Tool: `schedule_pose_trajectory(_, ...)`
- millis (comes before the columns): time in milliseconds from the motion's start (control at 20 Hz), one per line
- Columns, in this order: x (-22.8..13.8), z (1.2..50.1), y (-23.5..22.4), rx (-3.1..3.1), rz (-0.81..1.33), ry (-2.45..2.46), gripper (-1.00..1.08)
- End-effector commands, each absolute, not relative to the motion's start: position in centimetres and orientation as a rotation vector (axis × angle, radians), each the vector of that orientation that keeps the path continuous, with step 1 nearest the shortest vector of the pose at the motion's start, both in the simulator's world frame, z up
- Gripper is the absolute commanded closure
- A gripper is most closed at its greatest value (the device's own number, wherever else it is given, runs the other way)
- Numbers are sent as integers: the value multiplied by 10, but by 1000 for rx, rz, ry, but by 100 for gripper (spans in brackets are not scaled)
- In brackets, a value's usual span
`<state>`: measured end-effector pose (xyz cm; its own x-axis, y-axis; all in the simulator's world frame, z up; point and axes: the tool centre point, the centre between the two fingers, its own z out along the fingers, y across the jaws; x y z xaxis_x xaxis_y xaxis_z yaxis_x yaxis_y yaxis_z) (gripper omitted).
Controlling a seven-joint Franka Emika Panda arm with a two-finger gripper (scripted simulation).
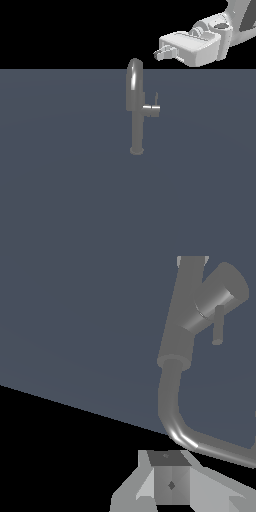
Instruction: Turn on the faucet by rotating a designated handle.
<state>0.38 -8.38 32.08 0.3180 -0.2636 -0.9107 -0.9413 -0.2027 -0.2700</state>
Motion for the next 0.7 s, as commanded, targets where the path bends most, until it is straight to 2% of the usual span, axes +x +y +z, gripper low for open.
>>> schedule_pose_trajectory(0,10,301,-88,-1565,973,1142,108)
schedule_pose_trajectory(650,18,223,-92,-1152,1085,1267,108)
